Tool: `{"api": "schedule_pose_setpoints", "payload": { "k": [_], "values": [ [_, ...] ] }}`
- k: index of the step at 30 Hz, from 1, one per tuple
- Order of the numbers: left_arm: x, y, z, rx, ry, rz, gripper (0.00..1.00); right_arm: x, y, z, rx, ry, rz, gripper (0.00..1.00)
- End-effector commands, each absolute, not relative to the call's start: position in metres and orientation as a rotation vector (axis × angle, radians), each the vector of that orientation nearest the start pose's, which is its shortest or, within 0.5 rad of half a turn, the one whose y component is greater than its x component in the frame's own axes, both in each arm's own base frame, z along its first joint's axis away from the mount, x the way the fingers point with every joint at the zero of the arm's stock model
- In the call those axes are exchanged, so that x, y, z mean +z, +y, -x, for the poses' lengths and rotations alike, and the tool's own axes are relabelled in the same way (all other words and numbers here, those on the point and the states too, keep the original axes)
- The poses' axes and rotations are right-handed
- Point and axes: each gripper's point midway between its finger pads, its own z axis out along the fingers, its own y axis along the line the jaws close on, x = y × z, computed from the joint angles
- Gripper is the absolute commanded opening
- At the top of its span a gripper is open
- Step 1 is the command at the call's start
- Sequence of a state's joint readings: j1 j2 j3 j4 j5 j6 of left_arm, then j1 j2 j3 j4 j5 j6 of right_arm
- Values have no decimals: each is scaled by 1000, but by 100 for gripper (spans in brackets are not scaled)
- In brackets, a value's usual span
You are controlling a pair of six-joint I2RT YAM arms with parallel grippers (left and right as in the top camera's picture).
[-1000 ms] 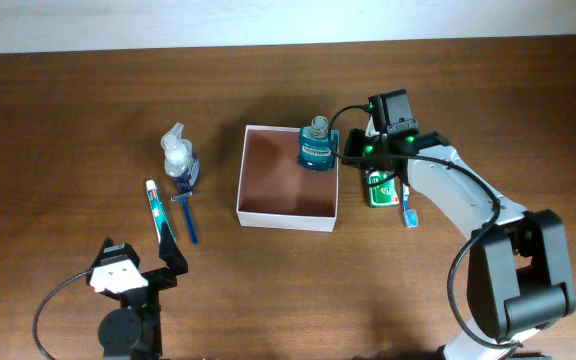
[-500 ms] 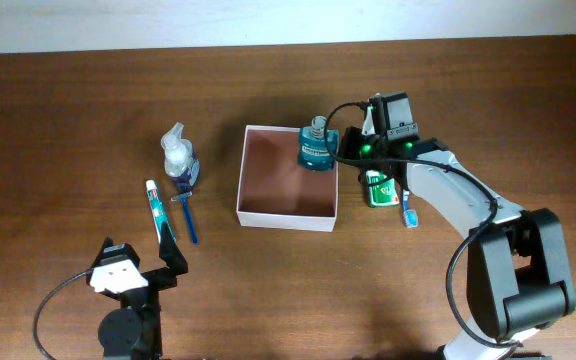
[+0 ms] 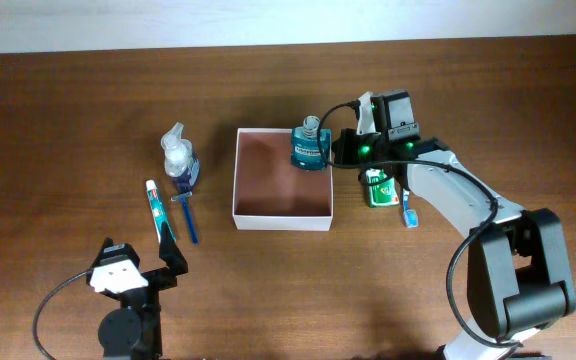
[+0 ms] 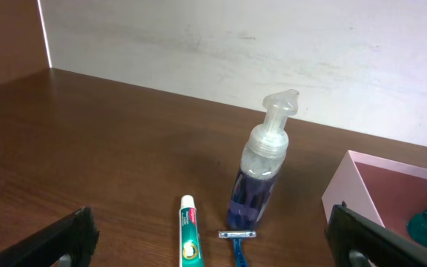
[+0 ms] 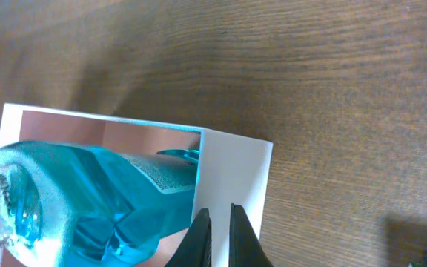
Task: Pack container
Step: 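Lift the Dettol soap box with the right gripper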
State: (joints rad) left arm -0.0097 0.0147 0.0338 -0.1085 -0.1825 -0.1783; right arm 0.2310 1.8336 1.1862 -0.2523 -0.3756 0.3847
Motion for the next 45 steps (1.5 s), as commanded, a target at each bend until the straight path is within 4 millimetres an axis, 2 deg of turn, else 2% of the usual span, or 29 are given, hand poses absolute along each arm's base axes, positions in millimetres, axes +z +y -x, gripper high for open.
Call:
{"api": "schedule_pose_setpoints", "payload": {
  "k": [1, 3, 7, 8, 9, 11, 12, 16, 21, 30, 35, 38, 45],
  "values": [
    [160, 29, -242, 16, 1631, 261, 99, 82, 154, -440, 650, 2519, 132, 4],
    [160, 29, -242, 16, 1631, 261, 99, 83, 138, -438, 621, 2563, 126, 4],
    [160, 29, -242, 16, 1631, 261, 99, 88, 104, -430, 598, 2664, 5, 5],
    [160, 29, -242, 15, 1631, 261, 99, 89, 98, -426, 593, 2690, -12, 9],
    [160, 29, -242, 16, 1631, 261, 100, 90, 92, -420, 582, 2720, -2, 26],
    [160, 29, -242, 16, 1631, 261, 99, 88, 88, -412, 568, 2756, 44, 33],
    [160, 29, -242, 16, 1631, 261, 99, 84, 86, -403, 548, 2791, 98, 42],
    [160, 29, -242, 16, 1631, 261, 99, 76, 75, -394, 407, 2847, 153, 52],
    [160, 29, -242, 16, 1631, 261, 99, 67, 57, -391, 184, 2881, 163, 61],
    [160, 29, -242, 16, 1631, 261, 99, 61, 62, -388, 184, 2886, 202, 63],
    [160, 29, -242, 15, 1631, 261, 99, 49, 64, -384, 194, 2887, 210, 63],
    [160, 29, -242, 16, 1631, 261, 99, 40, 74, -380, 199, 2880, 246, 66],
    [160, 29, -242, 16, 1631, 261, 99, 33, 86, -380, 208, 2862, 229, 67]
  ]
}}
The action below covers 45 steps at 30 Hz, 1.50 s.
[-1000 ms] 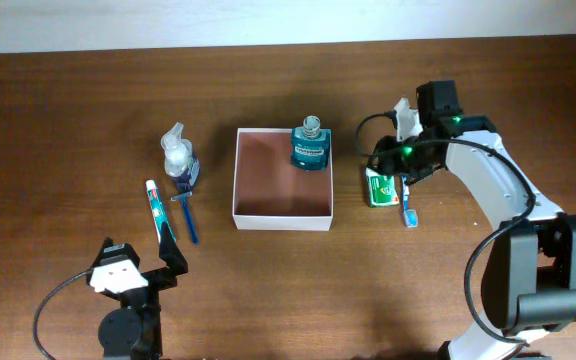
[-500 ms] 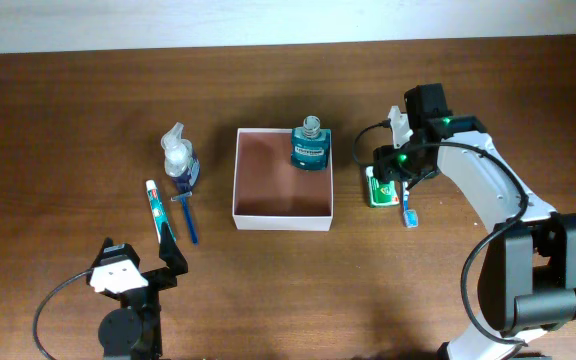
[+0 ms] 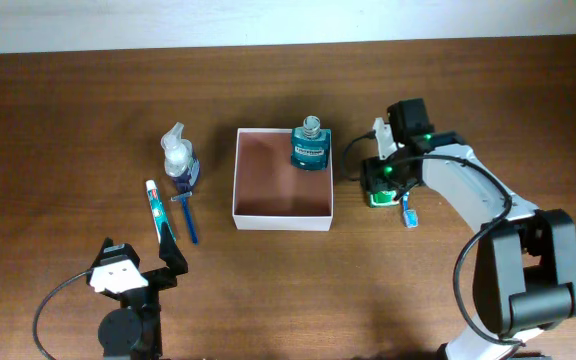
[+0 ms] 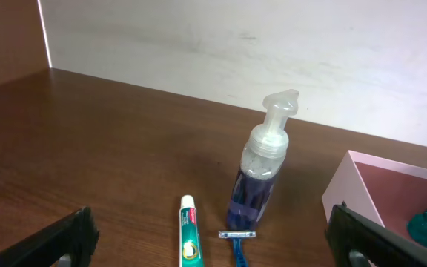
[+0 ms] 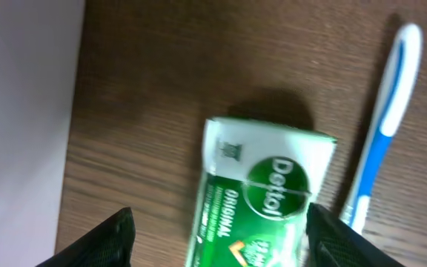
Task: Pack container
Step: 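Lift the Dettol soap box with the right gripper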
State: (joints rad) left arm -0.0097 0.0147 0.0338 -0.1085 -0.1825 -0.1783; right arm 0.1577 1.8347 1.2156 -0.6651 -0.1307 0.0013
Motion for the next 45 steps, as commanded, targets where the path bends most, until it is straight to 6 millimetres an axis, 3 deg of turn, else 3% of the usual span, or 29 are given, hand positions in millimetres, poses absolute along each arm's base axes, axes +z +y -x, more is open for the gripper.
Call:
{"api": "schedule_pose_setpoints", "payload": {
  "k": [1, 7, 14, 25, 26, 28, 30, 34, 39, 41, 45],
  "values": [
    [160, 29, -242, 16, 1631, 261, 99, 31, 86, -380, 207, 2862, 210, 67],
    [160, 29, -242, 16, 1631, 261, 99, 24, 73, -382, 115, 2852, 85, 67],
    [160, 29, -242, 16, 1631, 261, 99, 21, 73, -380, 116, 2857, 85, 68],
    [160, 29, -242, 16, 1631, 261, 99, 1, 71, -373, 119, 2838, 85, 68],
    [160, 29, -242, 15, 1631, 261, 99, 1, 71, -373, 120, 2837, 85, 67],
    [160, 29, -242, 15, 1631, 261, 100, 1, 71, -374, 120, 2835, 85, 44],
    [160, 29, -242, 16, 1631, 261, 99, 1, 71, -374, 120, 2835, 85, 33],
    [160, 29, -242, 16, 1631, 261, 99, 1, 71, -373, 120, 2836, 85, 33],
    [160, 29, -242, 16, 1631, 261, 99, 5, 71, -373, 122, 2844, 65, 20],
    [160, 29, -242, 16, 1631, 261, 99, 15, 72, -376, 126, 2836, 53, 20],
    [160, 29, -242, 16, 1631, 261, 99, 56, 74, -384, 135, 2789, 56, 20]
  ]
}}
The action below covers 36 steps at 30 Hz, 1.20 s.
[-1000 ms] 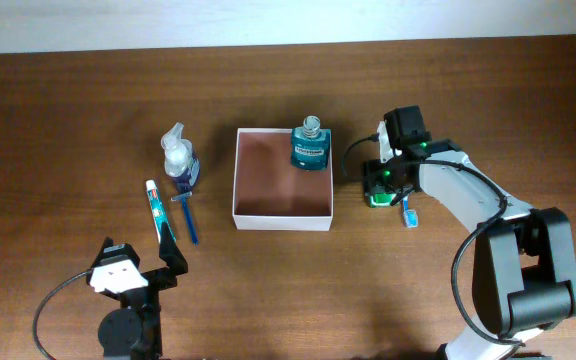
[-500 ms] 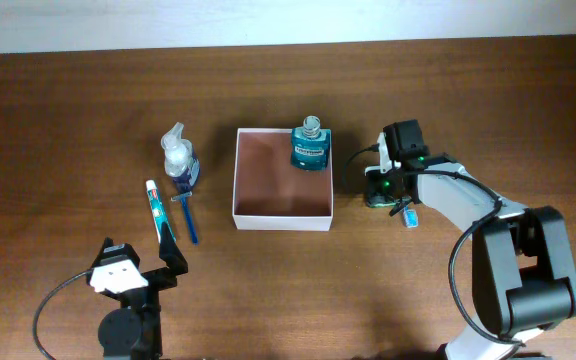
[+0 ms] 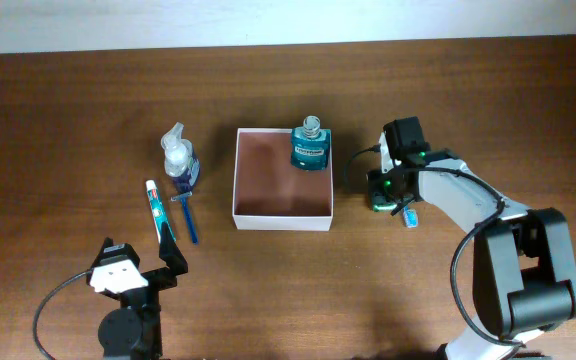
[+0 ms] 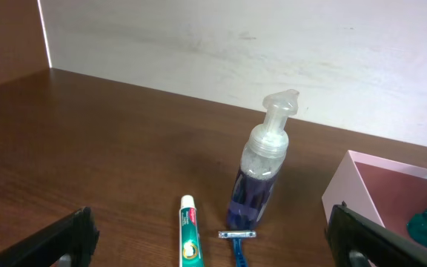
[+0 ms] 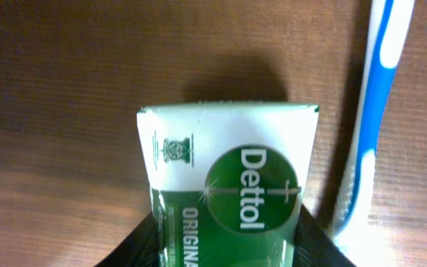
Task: Pack container
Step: 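Lift the Dettol soap box with the right gripper, then lower the Dettol box into the box and open the right gripper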
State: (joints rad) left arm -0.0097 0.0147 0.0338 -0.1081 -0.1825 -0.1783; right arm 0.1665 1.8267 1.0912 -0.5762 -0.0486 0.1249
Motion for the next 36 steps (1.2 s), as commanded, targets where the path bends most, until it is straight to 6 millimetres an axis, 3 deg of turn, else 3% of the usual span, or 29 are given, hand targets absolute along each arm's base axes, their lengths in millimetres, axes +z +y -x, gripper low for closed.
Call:
{"api": "schedule_pose_setpoints", "payload": {
  "k": [1, 7, 15, 25, 36],
  "values": [
    [160, 29, -242, 16, 1631, 261, 99, 76, 76, -384, 140, 2769, 64, 20],
    [160, 29, -242, 16, 1631, 261, 99, 135, 95, -368, 189, 2716, 66, 19],
    [160, 29, -242, 16, 1631, 261, 99, 168, 152, -333, 309, 2673, 133, 17],
    [160, 29, -242, 15, 1631, 261, 99, 156, 211, -330, 333, 2640, 151, 10],
    [160, 29, -242, 16, 1631, 261, 99, 108, 224, -349, 269, 2688, 31, 4]
  ]
}}
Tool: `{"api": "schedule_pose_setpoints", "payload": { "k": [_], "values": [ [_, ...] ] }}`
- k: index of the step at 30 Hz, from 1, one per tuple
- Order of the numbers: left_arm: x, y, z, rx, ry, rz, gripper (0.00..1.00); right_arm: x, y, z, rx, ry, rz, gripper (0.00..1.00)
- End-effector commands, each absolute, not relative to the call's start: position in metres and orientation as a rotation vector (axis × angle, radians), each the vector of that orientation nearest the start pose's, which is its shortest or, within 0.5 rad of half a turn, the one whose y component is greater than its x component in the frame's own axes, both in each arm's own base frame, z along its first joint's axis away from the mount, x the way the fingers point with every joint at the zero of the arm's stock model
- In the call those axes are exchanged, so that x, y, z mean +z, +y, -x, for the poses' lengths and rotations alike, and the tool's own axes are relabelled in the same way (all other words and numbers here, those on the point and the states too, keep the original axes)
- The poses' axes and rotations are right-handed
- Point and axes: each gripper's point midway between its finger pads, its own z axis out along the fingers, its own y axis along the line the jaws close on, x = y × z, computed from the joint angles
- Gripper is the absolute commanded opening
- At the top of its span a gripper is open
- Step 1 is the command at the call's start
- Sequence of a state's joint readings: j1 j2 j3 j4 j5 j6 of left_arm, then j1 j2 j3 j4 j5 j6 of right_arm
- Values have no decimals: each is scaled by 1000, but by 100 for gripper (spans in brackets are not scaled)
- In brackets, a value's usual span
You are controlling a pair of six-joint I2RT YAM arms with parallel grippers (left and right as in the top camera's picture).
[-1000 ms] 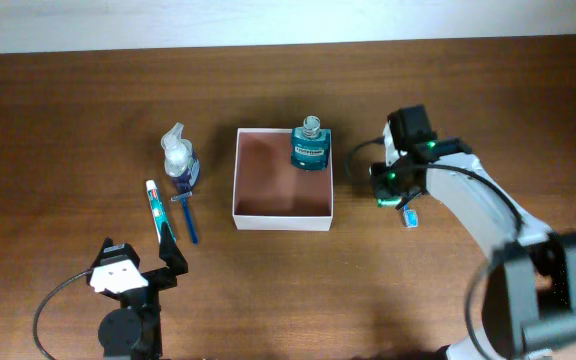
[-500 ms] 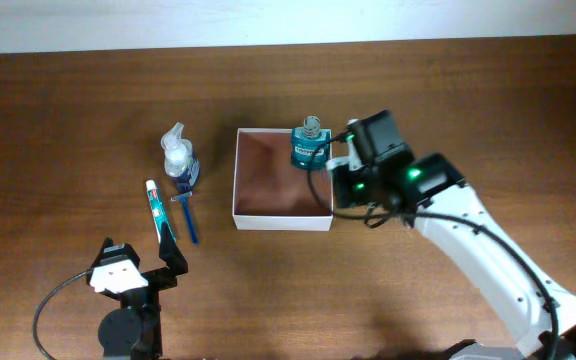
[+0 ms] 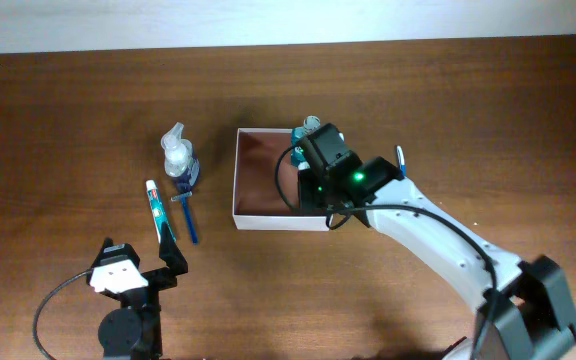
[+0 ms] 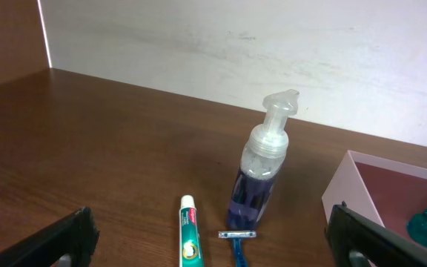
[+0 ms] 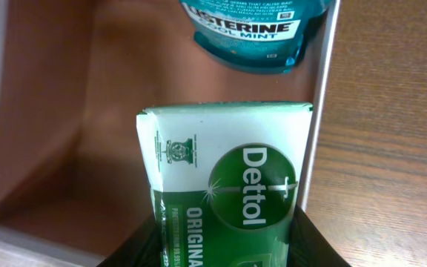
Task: Pack container
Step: 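Lower the Dettol box into the box and open the right gripper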
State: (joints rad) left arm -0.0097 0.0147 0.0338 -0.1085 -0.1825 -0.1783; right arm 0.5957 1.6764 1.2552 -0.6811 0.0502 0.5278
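My right gripper (image 5: 224,248) is shut on a green Dettol soap pack (image 5: 224,185) and holds it over the pink inside of the white box (image 3: 278,221), near its right wall. A teal mouthwash bottle (image 5: 254,30) stands in the box's far right corner, just beyond the pack. In the overhead view the right arm covers the pack and most of the bottle (image 3: 311,127). My left gripper (image 4: 213,252) rests open at the table's front left, nothing between its fingers.
Left of the box stand a foam pump bottle (image 3: 176,155), a toothpaste tube (image 3: 158,212) and a blue razor (image 3: 187,218). The same three show ahead of the left gripper: the pump bottle (image 4: 262,170), the tube (image 4: 190,237) and the razor (image 4: 237,245).
The right gripper held the soap pack on the table right of the box, beside a blue toothbrush. Now it holds the pack over the box's inside. The left arm has not moved.
The right gripper was shut and empty at the box's far right corner, by the mouthwash bottle standing inside. Then it was open above the soap pack on the table. Then it was shut on the pack, which now hangs over the box.
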Motion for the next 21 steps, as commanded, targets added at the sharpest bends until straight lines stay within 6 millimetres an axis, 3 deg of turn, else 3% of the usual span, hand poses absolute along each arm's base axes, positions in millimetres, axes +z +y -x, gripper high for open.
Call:
{"api": "schedule_pose_setpoints", "payload": {
  "k": [1, 19, 21],
  "values": [
    [160, 29, -242, 16, 1631, 261, 99, 106, 225, -350, 270, 2688, 28, 4],
    [160, 29, -242, 16, 1631, 261, 99, 100, 225, -351, 274, 2702, -22, 6],
    [160, 29, -242, 16, 1631, 261, 99, 100, 225, -350, 276, 2706, -21, 20]
  ]
}}
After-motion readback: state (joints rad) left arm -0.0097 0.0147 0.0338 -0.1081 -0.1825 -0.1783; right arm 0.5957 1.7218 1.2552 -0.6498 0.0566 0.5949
